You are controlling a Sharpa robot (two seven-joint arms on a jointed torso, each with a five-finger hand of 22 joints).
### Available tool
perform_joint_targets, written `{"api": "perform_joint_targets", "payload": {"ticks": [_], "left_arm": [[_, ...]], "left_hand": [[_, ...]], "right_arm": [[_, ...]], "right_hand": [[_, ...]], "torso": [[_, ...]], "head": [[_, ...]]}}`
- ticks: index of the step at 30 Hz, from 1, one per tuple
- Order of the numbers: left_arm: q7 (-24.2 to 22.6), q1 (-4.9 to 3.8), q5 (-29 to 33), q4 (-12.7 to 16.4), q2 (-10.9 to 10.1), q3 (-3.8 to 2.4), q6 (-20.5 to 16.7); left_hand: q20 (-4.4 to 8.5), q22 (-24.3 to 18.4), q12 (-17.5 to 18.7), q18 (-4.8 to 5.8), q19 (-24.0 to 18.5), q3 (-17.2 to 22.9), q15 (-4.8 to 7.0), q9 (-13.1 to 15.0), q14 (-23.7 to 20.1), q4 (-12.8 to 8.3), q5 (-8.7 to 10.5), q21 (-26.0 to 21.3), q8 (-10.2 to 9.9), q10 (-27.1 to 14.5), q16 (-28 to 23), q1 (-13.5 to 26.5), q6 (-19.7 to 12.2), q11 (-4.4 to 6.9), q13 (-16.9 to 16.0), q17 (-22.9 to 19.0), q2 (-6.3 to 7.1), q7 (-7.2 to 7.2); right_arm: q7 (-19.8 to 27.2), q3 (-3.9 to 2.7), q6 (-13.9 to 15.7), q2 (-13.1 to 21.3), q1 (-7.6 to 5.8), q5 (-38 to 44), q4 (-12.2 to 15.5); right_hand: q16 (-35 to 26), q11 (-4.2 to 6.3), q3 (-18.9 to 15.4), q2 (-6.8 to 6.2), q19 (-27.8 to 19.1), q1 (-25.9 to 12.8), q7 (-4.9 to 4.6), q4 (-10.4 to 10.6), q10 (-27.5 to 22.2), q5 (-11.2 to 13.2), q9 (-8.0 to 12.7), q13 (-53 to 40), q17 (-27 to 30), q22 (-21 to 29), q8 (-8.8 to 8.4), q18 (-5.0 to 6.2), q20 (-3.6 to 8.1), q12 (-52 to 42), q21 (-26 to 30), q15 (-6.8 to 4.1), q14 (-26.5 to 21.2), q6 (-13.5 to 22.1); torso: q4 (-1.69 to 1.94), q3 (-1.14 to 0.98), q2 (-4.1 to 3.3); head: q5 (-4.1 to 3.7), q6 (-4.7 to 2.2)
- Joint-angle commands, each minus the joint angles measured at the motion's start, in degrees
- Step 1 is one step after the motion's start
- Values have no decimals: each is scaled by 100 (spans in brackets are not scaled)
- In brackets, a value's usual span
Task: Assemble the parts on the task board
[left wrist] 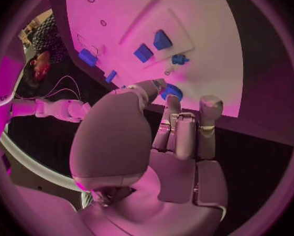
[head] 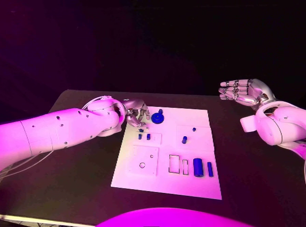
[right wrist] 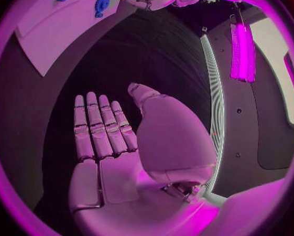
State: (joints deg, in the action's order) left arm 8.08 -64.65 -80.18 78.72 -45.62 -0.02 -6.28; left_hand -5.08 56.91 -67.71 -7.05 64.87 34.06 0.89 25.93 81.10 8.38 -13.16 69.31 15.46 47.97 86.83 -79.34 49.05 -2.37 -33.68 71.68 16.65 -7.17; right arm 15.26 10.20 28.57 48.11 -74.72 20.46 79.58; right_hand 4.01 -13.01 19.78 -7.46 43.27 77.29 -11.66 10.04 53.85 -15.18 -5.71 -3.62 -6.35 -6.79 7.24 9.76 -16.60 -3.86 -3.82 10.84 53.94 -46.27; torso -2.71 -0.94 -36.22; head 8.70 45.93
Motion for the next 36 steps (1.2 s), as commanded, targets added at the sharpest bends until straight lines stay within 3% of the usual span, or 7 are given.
{"api": "perform_joint_targets", "payload": {"ticks": [1, 4, 8, 16, 28, 36], "left_arm": [[-150, -2, 196, 13, -49, -12, -21], [-150, -1, 213, -6, -78, -16, 94], [-154, -1, 225, -48, -93, -17, 224], [-177, 2, 223, -179, -37, -8, 346], [-186, 15, 133, -336, 64, 35, 531], [-183, 19, 66, -375, 88, 54, 635]], "left_hand": [[-38, -288, 152, -139, -216, -12, -48, 50, -203, 27, -9, -229, 193, -123, -116, -12, 94, -55, 125, -324, -19, -45], [-62, -531, 421, -189, -391, 56, -67, 78, -403, 17, -9, -435, 356, -150, -249, -103, 120, -66, 313, -637, -20, -41], [-68, -614, 610, -203, -439, 98, -67, 97, -481, 7, -6, -515, 501, -104, -313, -161, 178, -71, 456, -749, -27, -35], [-77, -735, 979, -224, -525, 46, -80, 73, -635, 30, 31, -632, 604, -54, -427, -130, 146, -83, 704, -964, 3, -37], [-78, -753, 986, -223, -528, -225, -74, 39, -629, -26, 72, -674, 658, 60, -434, -137, 133, -68, 735, -921, 5, -20], [-51, -715, 593, -213, -480, -422, -35, -42, -558, -43, 83, -667, 702, 159, -391, -226, 168, -18, 515, -759, -24, 16]], "right_arm": [[73, -2, -49, 3, 2, 28, 2], [73, -2, -52, 4, 2, 28, 0], [72, -2, -56, 0, 3, 28, -3], [72, -2, -59, -7, 7, 28, -9], [71, -2, -60, -10, 12, 28, -12], [73, -2, -60, -13, 13, 28, -13]], "right_hand": [[-23, 2, -15, 34, -26, -36, -468, -13, 16, 15, 6, 1, 7, 6, -34, -18, 2, 16, -19, 8, 37, -37], [-23, 2, -15, 34, -26, -36, -468, -13, 16, 15, 6, 1, 7, 6, -34, -18, 2, 16, -19, 8, 37, -37], [-23, 2, -15, 34, -26, -36, -468, -13, 16, 15, 6, 1, 7, 6, -34, -18, 2, 16, -19, 8, 37, -37], [-23, 2, -15, 34, -26, -36, -468, -13, 16, 15, 6, 1, 7, 6, -34, -18, 2, 16, -19, 8, 37, -37], [-23, 2, -15, 34, -26, -36, -468, -13, 16, 15, 6, 1, 7, 6, -34, -18, 2, 16, -19, 8, 37, -37], [-23, 2, -15, 34, -26, -36, -468, -13, 16, 15, 6, 1, 7, 6, -34, -18, 2, 16, -19, 8, 37, -37]], "torso": [[4, 4, -1], [10, 5, 1], [7, 5, 1], [3, 2, -1], [-4, -5, -3], [-8, -4, -3]], "head": [[-3, 2], [0, 13], [11, 22], [30, 27], [37, 40], [38, 50]]}}
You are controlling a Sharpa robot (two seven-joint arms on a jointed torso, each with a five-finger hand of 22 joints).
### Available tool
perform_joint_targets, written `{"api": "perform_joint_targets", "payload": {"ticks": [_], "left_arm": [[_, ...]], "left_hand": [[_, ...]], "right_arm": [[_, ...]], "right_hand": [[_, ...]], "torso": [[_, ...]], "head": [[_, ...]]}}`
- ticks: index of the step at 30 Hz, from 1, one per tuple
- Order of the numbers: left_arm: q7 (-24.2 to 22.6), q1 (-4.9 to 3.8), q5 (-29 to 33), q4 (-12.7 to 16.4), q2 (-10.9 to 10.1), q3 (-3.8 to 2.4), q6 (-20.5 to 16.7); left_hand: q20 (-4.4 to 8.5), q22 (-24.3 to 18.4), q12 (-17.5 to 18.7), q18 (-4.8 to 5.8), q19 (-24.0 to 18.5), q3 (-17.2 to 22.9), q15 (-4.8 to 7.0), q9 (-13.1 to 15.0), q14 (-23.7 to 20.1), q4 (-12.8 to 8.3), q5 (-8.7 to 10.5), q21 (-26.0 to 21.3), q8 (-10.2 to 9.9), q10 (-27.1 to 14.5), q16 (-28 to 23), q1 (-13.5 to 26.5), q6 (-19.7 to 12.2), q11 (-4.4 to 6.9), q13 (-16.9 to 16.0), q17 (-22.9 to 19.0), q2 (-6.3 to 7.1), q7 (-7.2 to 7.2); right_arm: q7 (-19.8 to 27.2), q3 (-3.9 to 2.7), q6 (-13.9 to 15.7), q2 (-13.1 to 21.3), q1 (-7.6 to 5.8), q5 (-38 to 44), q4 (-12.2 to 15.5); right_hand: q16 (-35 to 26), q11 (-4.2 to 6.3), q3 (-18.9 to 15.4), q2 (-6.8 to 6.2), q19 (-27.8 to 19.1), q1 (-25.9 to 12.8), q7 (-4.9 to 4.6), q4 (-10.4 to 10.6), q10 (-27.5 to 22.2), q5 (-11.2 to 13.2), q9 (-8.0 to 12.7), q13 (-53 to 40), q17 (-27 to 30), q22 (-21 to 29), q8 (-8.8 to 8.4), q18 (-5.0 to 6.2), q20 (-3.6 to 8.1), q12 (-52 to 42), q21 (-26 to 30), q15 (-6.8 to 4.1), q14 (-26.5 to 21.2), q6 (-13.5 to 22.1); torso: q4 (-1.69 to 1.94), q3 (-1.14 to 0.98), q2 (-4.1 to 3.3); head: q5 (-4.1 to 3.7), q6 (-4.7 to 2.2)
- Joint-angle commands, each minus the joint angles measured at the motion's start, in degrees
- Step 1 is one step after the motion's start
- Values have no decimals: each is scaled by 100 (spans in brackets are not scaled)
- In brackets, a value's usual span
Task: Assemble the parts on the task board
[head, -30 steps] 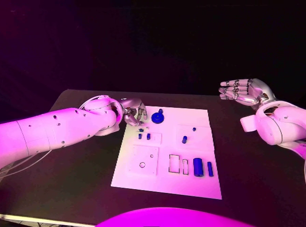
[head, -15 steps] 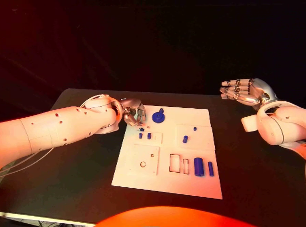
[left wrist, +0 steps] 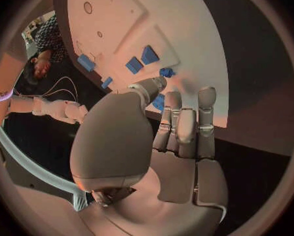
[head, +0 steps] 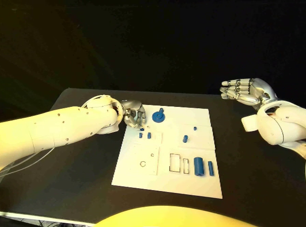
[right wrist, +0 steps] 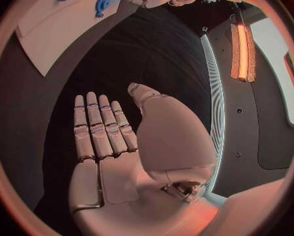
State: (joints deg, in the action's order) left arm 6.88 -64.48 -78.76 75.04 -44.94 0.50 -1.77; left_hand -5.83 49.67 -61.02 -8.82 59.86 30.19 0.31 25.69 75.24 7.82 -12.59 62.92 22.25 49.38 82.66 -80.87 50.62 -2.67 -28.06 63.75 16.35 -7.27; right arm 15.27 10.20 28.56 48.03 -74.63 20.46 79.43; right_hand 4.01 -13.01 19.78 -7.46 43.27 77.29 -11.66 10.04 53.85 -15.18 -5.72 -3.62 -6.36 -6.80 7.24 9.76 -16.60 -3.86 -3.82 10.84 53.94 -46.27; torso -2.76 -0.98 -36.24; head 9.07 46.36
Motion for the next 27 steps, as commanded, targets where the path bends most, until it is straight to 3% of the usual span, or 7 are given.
{"api": "perform_joint_targets", "payload": {"ticks": [1, 27], "left_arm": [[-65, 3, -80, -11, 23, 3, 196], [-89, 27, -181, -85, 98, 39, 267]], "left_hand": [[28, 17, -139, -35, 29, -48, 27, -30, 35, 18, 24, -24, 30, 16, 31, -87, 20, 17, -85, 52, 0, 31], [46, 13, -317, -37, 24, -16, 53, -79, 15, 54, 13, -35, 96, -35, 23, -204, 137, 50, -197, 53, -82, 66]], "right_arm": [[72, -2, -59, -6, 3, 28, 2], [70, -2, -49, -2, 4, 28, 16]], "right_hand": [[-23, 2, -15, 34, -26, -36, -468, -13, 16, 15, 7, 1, 7, 6, -34, -18, 2, 16, -19, 8, 37, -37], [-23, 2, -15, 34, -26, -36, -468, -13, 16, 15, 7, 1, 7, 6, -34, -18, 2, 16, -19, 8, 37, -37]], "torso": [[-4, 0, -2], [-6, 0, -6]], "head": [[1, 5], [-26, 23]]}}
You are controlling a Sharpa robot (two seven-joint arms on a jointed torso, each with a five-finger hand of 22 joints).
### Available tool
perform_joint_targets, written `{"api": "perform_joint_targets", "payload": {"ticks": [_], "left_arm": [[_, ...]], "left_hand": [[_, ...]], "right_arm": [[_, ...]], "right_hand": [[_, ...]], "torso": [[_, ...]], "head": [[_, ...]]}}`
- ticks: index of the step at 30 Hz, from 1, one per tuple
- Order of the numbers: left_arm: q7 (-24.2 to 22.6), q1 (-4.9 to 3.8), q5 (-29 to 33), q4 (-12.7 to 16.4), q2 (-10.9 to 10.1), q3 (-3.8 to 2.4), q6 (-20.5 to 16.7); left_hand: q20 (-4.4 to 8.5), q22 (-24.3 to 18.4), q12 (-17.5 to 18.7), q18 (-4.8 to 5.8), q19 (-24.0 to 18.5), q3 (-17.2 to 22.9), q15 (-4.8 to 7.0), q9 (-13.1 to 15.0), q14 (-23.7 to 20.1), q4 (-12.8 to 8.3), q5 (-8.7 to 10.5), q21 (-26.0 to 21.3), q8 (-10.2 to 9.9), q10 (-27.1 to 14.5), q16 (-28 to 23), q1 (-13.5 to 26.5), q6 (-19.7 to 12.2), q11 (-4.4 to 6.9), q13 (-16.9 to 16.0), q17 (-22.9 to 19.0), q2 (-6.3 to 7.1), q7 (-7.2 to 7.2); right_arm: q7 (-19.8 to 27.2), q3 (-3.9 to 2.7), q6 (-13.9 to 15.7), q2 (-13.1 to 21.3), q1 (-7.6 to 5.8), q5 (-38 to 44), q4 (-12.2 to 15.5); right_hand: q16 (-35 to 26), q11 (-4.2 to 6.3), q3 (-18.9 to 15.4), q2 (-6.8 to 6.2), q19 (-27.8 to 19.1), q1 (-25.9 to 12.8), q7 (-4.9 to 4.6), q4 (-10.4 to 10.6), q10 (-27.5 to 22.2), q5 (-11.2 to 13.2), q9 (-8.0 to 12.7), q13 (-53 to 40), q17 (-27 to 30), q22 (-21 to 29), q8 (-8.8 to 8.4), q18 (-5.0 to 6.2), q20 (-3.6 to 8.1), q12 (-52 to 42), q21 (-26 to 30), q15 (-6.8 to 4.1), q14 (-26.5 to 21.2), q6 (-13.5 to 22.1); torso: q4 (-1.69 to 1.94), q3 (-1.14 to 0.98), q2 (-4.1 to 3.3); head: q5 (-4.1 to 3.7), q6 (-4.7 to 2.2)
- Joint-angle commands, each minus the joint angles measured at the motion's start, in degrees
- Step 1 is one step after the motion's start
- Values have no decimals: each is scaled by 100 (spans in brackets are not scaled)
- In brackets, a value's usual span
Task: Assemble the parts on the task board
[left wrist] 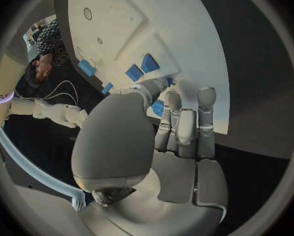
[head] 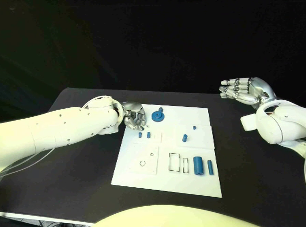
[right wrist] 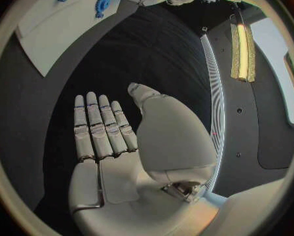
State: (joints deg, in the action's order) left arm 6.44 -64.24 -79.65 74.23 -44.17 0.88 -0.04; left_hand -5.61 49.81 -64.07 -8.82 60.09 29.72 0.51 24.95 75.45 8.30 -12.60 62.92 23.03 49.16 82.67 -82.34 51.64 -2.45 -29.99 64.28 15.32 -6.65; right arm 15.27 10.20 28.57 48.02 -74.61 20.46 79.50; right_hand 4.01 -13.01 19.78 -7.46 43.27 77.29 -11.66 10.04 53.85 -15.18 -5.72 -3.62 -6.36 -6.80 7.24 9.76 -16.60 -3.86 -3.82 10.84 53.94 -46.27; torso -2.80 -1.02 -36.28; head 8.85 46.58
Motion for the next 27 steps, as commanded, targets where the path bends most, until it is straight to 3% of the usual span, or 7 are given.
{"api": "perform_joint_targets", "payload": {"ticks": [1, 9, 27], "left_arm": [[-41, 5, -105, -8, 25, 3, 91], [-32, 10, -151, -35, 42, 10, 96], [-88, 20, -86, -89, 98, 15, -35]], "left_hand": [[27, -4, -17, -39, -1, 42, 36, -9, -8, 1, 14, -38, 22, -14, 21, -75, 41, 31, -8, -1, 15, 4], [42, 19, -14, -38, 10, 147, 44, -37, -8, -37, -7, -15, 25, -30, 19, -195, 54, 33, -7, 11, -36, -4], [33, 60, -112, -26, 25, 34, 26, -135, 20, 107, 35, 5, -57, -14, 27, -6, -95, 14, -59, 59, 99, -26]], "right_arm": [[70, -2, -49, 1, 2, 28, 9], [70, -2, -51, 2, 2, 28, 9], [73, -2, -55, 5, 2, 28, 7]], "right_hand": [[-23, 2, -15, 34, -26, -36, -468, -13, 16, 15, 7, 1, 8, 6, -34, -18, 2, 16, -19, 8, 37, -37], [-23, 2, -15, 34, -26, -36, -468, -13, 16, 15, 7, 1, 8, 6, -34, -18, 2, 16, -19, 8, 37, -37], [-22, 2, -14, 42, -35, -43, -468, -16, 16, 14, 12, 0, 26, 30, -42, -20, 2, 15, -18, 9, 36, -48]], "torso": [[-2, 5, -2], [7, 7, 3], [5, 2, 4]], "head": [[-5, 2], [-16, 18], [-11, 13]]}}
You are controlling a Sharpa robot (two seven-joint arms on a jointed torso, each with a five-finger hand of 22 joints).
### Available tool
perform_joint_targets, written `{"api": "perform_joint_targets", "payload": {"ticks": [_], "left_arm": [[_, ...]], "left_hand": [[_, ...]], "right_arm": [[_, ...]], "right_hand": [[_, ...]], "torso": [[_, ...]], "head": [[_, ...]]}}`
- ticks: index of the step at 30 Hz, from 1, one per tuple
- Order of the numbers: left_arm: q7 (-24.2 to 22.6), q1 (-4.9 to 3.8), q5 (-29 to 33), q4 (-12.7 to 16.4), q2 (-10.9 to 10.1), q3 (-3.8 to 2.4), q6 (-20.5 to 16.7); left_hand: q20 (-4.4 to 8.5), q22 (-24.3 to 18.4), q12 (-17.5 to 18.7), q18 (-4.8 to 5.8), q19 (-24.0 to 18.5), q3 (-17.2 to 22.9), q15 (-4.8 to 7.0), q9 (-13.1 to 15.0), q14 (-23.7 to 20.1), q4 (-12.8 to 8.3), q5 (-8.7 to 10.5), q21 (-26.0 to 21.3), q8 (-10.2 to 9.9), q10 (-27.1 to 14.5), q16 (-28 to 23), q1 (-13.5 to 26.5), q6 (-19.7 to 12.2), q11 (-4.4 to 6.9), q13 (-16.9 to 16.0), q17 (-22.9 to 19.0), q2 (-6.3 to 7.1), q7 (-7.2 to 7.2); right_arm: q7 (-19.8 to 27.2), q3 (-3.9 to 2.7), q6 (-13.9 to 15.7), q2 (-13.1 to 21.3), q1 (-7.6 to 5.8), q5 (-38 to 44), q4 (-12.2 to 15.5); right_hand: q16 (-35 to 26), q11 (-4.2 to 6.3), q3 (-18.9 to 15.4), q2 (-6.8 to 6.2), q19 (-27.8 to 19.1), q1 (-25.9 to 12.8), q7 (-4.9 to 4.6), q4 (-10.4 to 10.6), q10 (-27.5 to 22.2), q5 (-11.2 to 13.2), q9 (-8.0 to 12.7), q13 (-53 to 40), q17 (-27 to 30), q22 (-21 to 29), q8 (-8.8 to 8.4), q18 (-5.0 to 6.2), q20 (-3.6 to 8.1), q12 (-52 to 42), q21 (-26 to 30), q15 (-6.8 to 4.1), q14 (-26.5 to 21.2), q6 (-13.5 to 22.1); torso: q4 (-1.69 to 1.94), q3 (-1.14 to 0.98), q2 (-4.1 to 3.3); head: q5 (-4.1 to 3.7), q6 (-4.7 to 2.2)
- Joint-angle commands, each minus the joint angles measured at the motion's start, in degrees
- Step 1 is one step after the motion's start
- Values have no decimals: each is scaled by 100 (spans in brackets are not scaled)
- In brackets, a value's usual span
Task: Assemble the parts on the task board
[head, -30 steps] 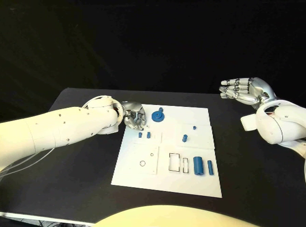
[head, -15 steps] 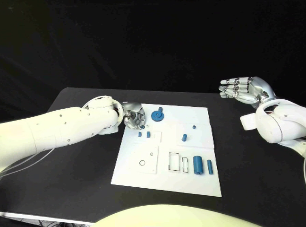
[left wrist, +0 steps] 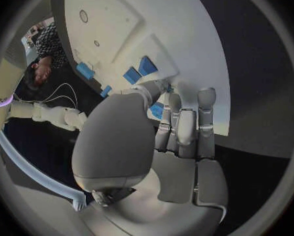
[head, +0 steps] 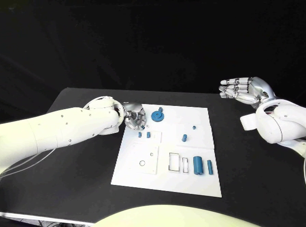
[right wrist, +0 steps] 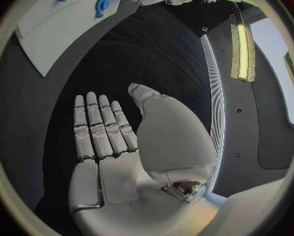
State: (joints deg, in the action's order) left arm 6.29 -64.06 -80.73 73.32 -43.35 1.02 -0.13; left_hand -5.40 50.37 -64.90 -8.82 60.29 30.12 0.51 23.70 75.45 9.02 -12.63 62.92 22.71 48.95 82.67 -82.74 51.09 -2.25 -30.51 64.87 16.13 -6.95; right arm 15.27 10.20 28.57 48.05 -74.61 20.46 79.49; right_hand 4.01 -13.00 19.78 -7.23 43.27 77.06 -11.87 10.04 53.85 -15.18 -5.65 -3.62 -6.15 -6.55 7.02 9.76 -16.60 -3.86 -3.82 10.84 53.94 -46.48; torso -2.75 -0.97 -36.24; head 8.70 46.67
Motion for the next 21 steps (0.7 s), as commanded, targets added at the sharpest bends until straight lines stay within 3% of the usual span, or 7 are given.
{"api": "perform_joint_targets", "payload": {"ticks": [1, 9, 21], "left_arm": [[-73, 2, 27, 1, 17, 0, -25], [-55, 3, 41, -4, 26, 1, 6], [-8, 3, -88, -49, 46, 4, 93]], "left_hand": [[8, 6, -45, -24, 7, -61, 22, -27, 28, 70, 45, 3, -48, 5, 30, 85, -77, -10, -16, 13, 35, -1], [0, 22, -83, -20, 28, -173, 16, -65, 48, 144, 38, 3, -72, 0, 35, 147, -100, -17, -37, 43, 23, -7], [19, 146, -74, 1, 145, -23, 51, -113, 138, 68, 1, 92, -38, 40, 63, -171, 32, 19, -22, 169, -113, 20]], "right_arm": [[73, -2, -55, 1, 2, 28, 8], [74, -2, -57, 2, 2, 28, 8], [70, -2, -64, 7, 2, 28, 7]], "right_hand": [[-22, 2, -14, 19, -35, -20, -447, -16, 16, 14, 5, 0, 5, 5, -19, -20, 2, 15, -18, 9, 36, -27], [-22, 2, -14, 19, -35, -20, -447, -16, 16, 14, 5, 0, 5, 5, -19, -20, 2, 15, -18, 9, 36, -27], [-22, 2, -14, 19, -35, -20, -447, -16, 16, 14, 5, 0, 5, 5, -19, -20, 2, 15, -18, 9, 36, -27]], "torso": [[2, -3, 0], [-2, -1, 1], [-2, 1, 1]], "head": [[5, 3], [2, 1], [-7, 8]]}}
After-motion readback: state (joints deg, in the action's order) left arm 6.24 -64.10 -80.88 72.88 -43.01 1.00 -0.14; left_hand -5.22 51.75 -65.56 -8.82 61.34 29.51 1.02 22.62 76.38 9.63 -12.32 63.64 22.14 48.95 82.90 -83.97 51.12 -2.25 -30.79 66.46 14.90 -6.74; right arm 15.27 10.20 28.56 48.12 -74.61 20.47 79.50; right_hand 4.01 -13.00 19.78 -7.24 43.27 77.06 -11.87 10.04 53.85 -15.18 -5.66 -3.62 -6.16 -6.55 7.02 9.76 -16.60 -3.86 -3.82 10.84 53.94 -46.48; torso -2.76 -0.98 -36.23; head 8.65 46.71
